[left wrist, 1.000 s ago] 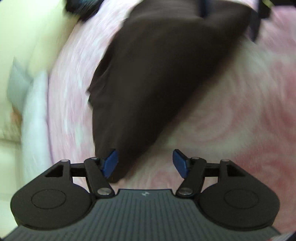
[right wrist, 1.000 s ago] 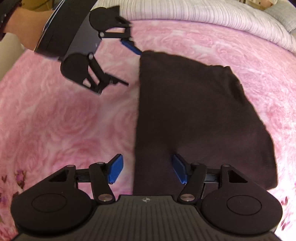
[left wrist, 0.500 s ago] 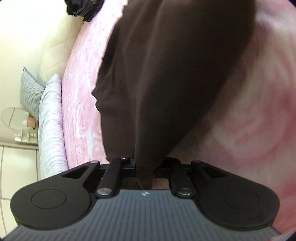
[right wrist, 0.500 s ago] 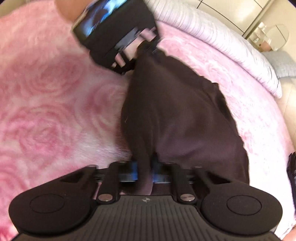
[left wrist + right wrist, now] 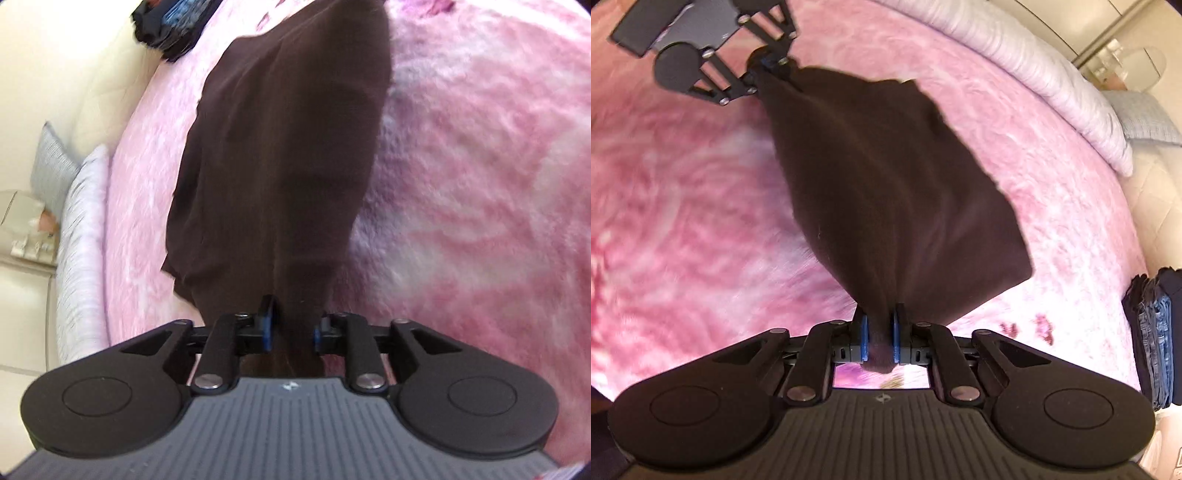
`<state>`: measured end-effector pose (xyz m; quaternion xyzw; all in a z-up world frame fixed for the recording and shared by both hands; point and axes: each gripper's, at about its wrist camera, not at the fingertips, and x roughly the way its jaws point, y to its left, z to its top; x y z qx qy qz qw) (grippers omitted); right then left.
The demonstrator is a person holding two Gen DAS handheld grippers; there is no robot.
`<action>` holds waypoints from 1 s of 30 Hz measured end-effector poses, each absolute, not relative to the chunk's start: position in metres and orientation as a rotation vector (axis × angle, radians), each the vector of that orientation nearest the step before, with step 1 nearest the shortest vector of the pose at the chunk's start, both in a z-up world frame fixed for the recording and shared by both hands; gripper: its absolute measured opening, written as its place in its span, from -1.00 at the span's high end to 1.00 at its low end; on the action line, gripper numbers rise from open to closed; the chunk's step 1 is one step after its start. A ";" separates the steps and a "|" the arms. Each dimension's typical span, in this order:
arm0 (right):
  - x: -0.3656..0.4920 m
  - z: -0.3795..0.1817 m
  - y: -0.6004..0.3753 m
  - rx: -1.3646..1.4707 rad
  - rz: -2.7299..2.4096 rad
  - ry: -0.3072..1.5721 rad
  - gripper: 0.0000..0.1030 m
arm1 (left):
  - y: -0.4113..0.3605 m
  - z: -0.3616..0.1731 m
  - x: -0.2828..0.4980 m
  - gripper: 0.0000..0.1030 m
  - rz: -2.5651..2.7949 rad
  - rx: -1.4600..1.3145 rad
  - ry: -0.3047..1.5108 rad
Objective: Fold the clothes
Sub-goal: 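Lift the folded shirt with both grippers and carry it toward the clothes stack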
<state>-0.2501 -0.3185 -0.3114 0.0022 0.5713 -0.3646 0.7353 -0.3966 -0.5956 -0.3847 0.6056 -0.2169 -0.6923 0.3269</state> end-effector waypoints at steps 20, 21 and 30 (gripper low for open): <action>-0.185 -0.367 -0.338 -0.323 -0.875 1.215 -0.15 | -0.613 -0.401 -0.390 0.08 -1.850 1.480 -0.737; -0.185 -0.369 -0.340 -0.333 -0.866 1.221 -0.15 | -0.615 -0.403 -0.391 0.08 -1.853 1.482 -0.746; -0.181 -0.371 -0.365 -0.315 -0.791 1.255 0.29 | -0.631 -0.387 -0.391 0.77 -1.919 1.545 -0.730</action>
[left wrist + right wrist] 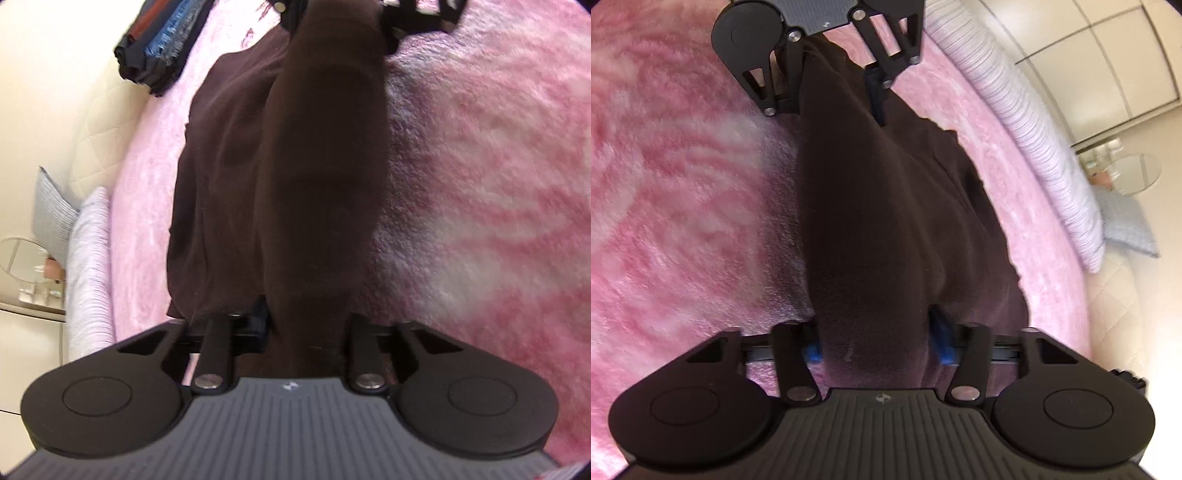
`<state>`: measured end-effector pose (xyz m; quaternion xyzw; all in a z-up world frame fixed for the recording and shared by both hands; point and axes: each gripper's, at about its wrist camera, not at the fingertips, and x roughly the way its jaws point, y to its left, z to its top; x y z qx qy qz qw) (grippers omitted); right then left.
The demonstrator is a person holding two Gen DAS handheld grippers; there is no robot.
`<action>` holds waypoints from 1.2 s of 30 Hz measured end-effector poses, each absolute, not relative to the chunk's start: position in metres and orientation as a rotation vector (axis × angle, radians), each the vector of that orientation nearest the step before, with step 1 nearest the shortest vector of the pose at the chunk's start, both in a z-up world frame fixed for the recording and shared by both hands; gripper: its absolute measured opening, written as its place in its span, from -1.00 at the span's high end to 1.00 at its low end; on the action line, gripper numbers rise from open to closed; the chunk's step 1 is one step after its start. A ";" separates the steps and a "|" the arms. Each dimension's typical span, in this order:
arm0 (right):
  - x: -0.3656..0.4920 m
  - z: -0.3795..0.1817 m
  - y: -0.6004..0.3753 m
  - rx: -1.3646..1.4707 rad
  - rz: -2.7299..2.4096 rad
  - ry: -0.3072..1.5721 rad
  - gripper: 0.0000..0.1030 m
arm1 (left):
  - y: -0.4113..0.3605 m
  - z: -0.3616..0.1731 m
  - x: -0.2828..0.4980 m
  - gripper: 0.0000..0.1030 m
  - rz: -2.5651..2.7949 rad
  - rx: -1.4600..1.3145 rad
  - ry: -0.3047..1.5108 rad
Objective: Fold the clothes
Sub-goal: 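Lift the folded shirt with both grippers and carry it toward the clothes stack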
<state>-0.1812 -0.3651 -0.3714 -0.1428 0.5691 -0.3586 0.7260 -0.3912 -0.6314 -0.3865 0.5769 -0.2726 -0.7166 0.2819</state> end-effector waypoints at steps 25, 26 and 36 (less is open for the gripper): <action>-0.179 -0.168 -0.387 -0.141 -0.695 1.289 0.49 | -0.637 -0.207 -0.384 0.81 -1.982 1.621 -0.520; -0.177 -0.163 -0.385 -0.147 -0.690 1.288 0.49 | -0.635 -0.202 -0.382 0.81 -1.975 1.619 -0.520; -0.161 -0.116 -0.374 -0.227 -0.691 1.265 0.50 | -0.619 -0.155 -0.373 0.81 -1.917 1.591 -0.561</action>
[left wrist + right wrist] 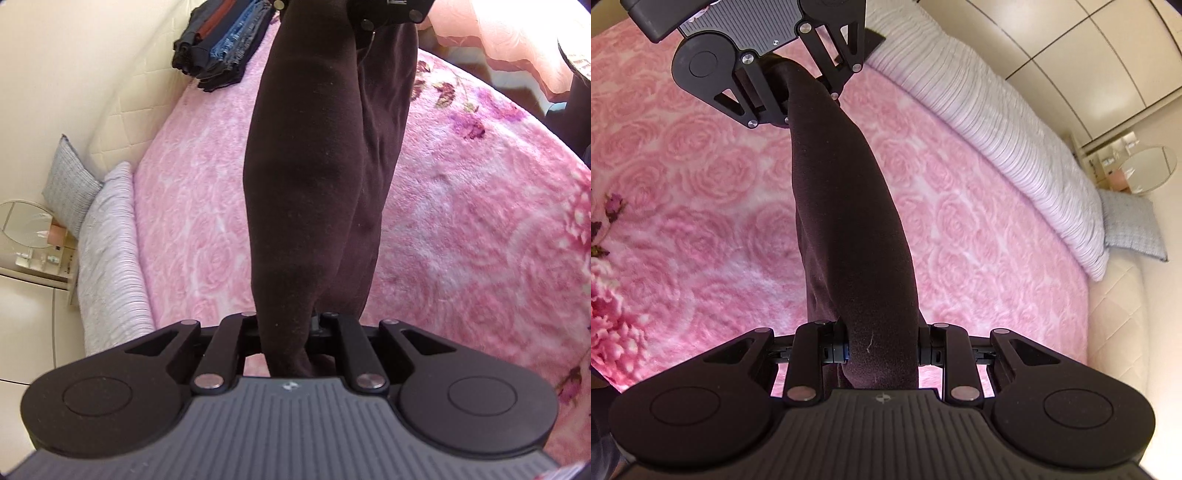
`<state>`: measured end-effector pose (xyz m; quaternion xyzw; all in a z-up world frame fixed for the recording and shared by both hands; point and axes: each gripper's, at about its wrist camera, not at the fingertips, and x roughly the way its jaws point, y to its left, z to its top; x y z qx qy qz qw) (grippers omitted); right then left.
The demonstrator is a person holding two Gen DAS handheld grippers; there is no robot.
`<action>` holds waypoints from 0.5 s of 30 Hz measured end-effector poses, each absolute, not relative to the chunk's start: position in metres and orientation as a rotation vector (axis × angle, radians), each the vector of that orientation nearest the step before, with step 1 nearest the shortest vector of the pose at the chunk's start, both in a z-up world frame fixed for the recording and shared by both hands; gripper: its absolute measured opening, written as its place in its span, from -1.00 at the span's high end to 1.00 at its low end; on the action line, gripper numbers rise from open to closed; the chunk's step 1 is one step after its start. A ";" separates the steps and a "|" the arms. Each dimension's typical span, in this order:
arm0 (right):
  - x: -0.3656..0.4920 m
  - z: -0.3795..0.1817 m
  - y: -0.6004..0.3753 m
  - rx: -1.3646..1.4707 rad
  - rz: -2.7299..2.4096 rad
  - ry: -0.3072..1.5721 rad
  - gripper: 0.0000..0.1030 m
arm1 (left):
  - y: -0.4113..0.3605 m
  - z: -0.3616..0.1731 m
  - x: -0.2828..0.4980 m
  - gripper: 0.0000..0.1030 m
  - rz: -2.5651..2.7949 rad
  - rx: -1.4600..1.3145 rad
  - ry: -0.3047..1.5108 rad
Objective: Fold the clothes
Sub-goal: 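Lift the folded shirt with both grippers and carry it toward the clothes stack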
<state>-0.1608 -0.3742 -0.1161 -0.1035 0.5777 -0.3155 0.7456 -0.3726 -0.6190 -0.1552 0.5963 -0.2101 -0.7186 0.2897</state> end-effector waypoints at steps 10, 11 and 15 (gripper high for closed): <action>-0.188 -0.078 -0.357 -0.247 -0.774 1.236 0.49 | -0.612 -0.118 -0.406 0.81 -1.937 1.536 -0.620; -0.196 -0.076 -0.354 -0.241 -0.782 1.235 0.49 | -0.612 -0.116 -0.413 0.81 -1.945 1.532 -0.627; -0.234 -0.065 -0.350 -0.215 -0.809 1.229 0.49 | -0.619 -0.107 -0.456 0.81 -1.976 1.529 -0.686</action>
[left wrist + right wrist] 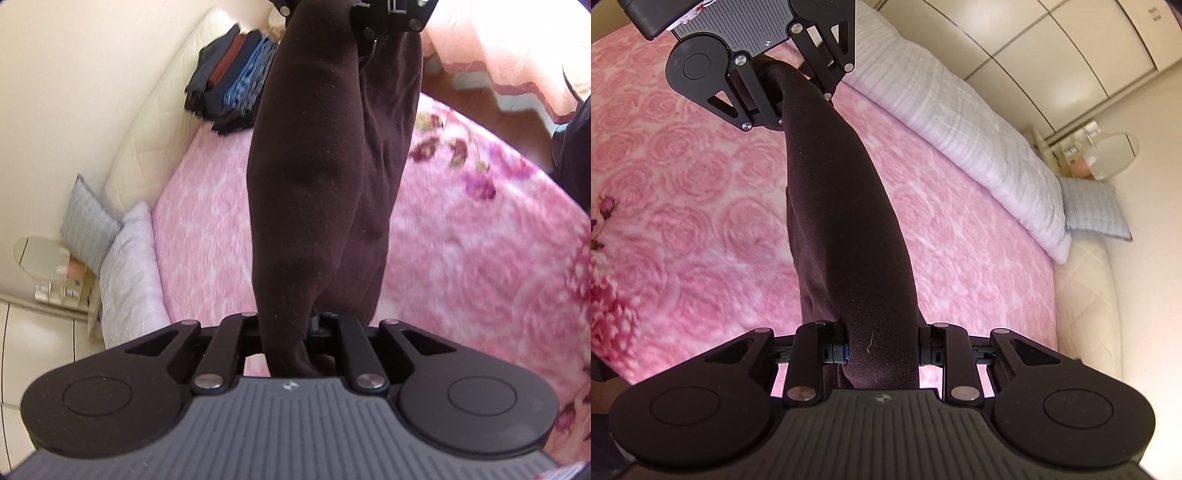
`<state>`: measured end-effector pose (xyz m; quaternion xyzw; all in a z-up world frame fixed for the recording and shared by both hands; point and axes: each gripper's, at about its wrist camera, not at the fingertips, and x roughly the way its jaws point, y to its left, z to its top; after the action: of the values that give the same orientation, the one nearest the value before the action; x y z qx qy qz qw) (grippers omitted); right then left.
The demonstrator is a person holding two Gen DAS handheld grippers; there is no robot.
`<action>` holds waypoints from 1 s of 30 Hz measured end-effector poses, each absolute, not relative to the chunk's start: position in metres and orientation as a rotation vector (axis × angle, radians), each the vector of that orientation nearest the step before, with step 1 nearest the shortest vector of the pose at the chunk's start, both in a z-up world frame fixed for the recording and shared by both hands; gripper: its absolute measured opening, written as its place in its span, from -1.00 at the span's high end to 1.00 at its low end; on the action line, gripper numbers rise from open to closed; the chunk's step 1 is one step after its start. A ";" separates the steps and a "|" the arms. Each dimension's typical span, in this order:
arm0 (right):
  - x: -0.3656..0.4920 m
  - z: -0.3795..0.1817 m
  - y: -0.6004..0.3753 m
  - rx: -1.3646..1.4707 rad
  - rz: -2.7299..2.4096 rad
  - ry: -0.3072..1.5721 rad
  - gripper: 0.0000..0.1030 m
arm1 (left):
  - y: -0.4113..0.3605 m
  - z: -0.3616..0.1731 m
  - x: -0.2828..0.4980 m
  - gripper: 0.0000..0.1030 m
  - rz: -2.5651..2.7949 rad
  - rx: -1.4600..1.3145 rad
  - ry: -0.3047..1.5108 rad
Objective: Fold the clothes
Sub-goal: 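Lift the folded shirt with both grippers and carry it toward the clothes stack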
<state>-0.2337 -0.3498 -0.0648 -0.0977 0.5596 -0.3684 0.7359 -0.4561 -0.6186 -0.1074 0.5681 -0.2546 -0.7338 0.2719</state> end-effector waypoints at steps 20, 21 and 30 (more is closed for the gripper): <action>-0.562 -0.023 -0.420 -0.130 -0.995 1.245 0.49 | -0.751 -0.075 -0.782 0.81 -2.106 1.435 -0.846; -0.575 -0.019 -0.424 -0.129 -1.011 1.245 0.49 | -0.762 -0.073 -0.790 0.81 -2.109 1.425 -0.858; -0.660 0.002 -0.481 -0.121 -1.107 1.244 0.49 | -0.862 -0.055 -0.861 0.81 -2.133 1.330 -0.951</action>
<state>-0.6599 -0.4809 0.0021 -0.0537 0.5522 -0.4914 0.6714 -0.8609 -0.8617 -0.0549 0.4822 -0.3448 -0.7732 0.2252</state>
